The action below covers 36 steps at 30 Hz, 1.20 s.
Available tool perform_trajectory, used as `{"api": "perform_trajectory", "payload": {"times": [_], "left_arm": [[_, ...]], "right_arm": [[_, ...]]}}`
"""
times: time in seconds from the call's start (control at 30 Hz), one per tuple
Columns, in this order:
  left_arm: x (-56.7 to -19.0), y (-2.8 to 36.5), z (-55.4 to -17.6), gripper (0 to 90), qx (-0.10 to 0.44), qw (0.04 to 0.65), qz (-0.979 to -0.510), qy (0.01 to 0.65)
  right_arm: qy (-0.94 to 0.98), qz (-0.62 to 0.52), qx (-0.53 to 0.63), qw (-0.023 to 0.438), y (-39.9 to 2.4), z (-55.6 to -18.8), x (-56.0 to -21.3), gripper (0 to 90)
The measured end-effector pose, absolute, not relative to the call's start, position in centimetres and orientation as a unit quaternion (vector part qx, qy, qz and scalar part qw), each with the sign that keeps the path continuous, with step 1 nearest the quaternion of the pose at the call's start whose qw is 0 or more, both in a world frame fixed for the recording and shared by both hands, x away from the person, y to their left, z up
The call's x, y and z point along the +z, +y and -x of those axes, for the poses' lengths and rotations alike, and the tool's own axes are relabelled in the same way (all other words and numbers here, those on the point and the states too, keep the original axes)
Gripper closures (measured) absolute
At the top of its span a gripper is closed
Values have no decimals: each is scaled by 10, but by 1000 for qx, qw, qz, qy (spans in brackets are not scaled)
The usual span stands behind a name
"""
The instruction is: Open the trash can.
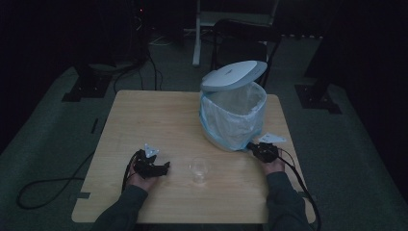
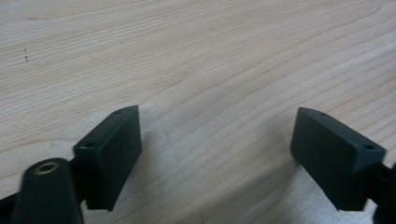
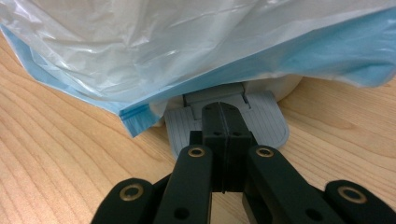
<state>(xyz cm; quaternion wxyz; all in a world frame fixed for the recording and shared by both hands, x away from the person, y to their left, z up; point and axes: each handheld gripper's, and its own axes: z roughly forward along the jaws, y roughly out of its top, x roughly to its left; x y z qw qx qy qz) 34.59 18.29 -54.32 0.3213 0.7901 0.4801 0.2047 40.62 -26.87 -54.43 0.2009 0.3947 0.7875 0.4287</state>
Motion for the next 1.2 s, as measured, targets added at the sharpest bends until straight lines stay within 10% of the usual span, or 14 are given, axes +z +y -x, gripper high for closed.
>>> {"api": "perform_trajectory", "payload": {"times": [0.3,1.2], "left_arm": [[-530,181,-337,396,194,346,-794,461],[-489,169,-314,390,170,415,-792,413]], "right_arm": [[787,-395,428,203,-268,-406,-544,900],[789,-391,428,203,-268,-406,-544,900]]}}
